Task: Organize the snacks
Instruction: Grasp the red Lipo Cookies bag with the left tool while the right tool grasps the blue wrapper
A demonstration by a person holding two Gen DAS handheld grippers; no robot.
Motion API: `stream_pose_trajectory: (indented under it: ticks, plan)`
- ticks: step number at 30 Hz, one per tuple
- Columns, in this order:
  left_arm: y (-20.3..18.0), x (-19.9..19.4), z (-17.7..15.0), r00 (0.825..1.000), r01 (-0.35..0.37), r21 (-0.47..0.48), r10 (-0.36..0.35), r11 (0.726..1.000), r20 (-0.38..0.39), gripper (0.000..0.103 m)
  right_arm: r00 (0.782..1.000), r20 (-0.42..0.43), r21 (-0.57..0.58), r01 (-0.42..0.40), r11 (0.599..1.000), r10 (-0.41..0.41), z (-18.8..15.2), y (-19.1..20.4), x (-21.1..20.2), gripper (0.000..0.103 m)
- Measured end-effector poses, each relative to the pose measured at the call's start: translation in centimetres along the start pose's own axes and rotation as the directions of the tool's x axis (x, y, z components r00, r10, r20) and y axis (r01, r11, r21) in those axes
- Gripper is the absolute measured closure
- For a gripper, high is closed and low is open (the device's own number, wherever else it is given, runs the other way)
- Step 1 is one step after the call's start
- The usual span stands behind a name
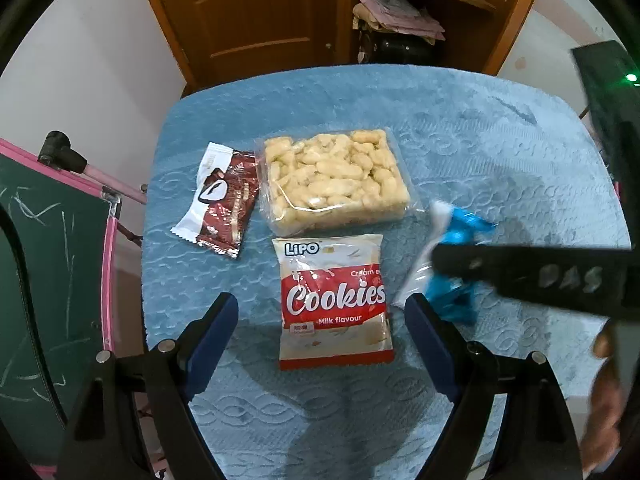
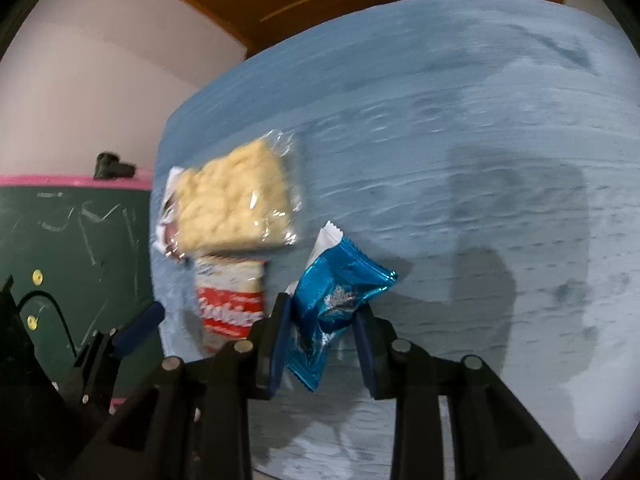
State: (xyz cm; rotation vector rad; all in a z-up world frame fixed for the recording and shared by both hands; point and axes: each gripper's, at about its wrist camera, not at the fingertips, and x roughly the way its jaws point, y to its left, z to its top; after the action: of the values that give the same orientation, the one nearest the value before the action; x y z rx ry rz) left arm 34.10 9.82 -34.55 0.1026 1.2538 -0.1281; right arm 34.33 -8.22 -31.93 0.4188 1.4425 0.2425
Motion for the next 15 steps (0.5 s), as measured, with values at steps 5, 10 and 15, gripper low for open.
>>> stream_pose_trajectory:
  ticks: [5, 10, 15]
  plan:
    - [-0.1, 1.7, 0.6, 0.999, 0.001, -0.023, -0.002, 1.000, -0.053, 0.019, 1.000, 0.008, 0.022, 0.018, 1.000, -0.018, 0.4, -2.0, -1.1, 0.072]
    - [0.0, 3.5, 1.1, 0.993, -0.051, -0.041, 0.046, 0.998, -0.112, 0.023, 1.000, 0.004, 0.020, 0.014, 1.000, -0.014, 0.0, -2.6, -1.5, 0.072]
    - [-0.1, 3.4, 1.2, 0.992, -0.012, -0.077, 0.003, 0.997, -0.123, 0.059, 1.000, 0.004, 0.001, 0.000, 1.000, 0.000, -0.8, -2.6, -2.3, 0.072]
